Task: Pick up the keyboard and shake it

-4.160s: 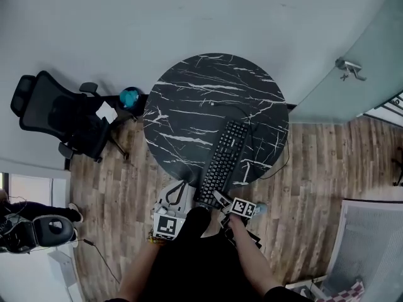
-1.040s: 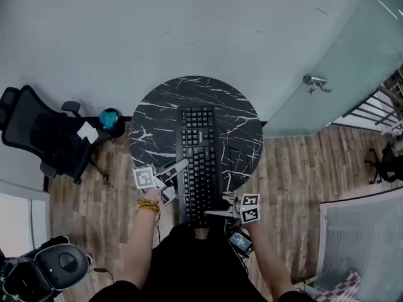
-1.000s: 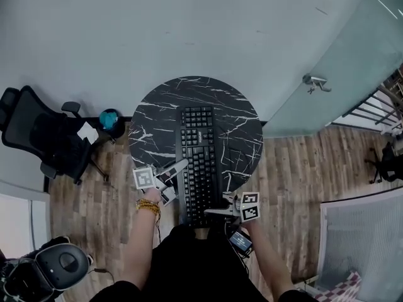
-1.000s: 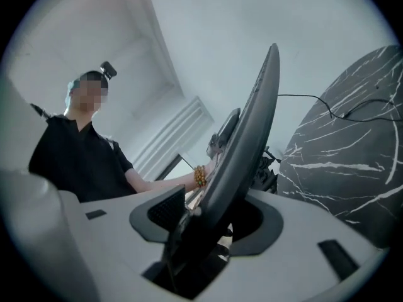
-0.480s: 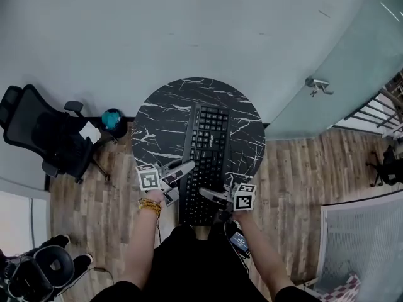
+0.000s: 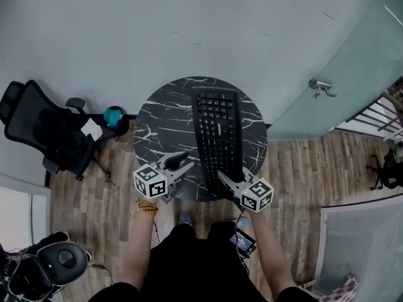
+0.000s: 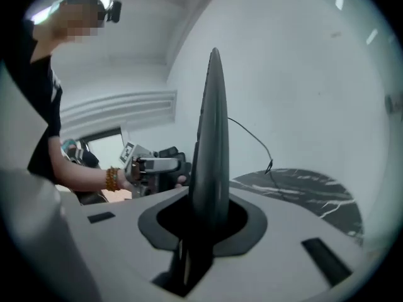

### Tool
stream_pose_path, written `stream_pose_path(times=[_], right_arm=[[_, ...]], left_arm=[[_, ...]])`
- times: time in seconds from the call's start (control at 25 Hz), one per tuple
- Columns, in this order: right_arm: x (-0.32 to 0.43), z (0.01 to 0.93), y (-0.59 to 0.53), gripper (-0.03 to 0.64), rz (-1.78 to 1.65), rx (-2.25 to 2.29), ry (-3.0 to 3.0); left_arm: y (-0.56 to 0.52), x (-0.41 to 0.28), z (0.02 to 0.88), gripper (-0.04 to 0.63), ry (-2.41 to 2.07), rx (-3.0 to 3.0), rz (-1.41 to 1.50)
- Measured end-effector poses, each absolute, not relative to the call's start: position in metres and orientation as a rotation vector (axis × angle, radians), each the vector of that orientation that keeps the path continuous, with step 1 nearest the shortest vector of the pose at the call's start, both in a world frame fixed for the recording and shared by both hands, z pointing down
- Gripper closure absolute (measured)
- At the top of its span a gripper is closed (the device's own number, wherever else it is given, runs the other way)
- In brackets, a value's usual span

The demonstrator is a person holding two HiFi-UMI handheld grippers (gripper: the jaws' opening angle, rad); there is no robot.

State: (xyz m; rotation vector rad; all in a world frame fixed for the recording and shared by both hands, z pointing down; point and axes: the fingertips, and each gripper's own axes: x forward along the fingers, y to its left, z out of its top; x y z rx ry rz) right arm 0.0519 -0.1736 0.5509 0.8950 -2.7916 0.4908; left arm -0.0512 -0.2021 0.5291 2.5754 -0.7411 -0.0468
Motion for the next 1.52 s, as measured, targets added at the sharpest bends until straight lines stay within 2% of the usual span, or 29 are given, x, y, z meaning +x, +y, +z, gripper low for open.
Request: stream_pose_path(times=[0.24,0.44,0.56,0.88,1.2,1.52], right_arm=[[0.093,0.509,-0.204,0.534,-0.226,1.278,-2.352],[0.109,0.508,-0.208,0.534,-0.670,1.278,-1.946],[0.105,0.528,-0.203,0.532,-0.783,1.169,-1.822],[0.093,0.569,-0.189,0.534,-0.683,1.076,-1.851],[0.088,0.572,-0.188,0.532,-0.546,1.083,-1.952],[0.060,0.548,-0.182,0.534,-0.037,1.173,-2.420]], left_arm=[[-0.199,-0.067,0.514,0.407,-0.986,2.687,-0.110],[-0.181,-0.052,0.515,0.420,-1.113,2.807,0.069],[-0.172,-0.042,0.523,0.420,-1.107,2.823,0.126],[-0.155,-0.034,0.540,0.420,-1.019,2.775,0.146],[-0.159,-0.049,0.542,0.420,-1.052,2.756,0.135],[-0.166,-0.066,0.539,0.420,-1.099,2.727,0.113]])
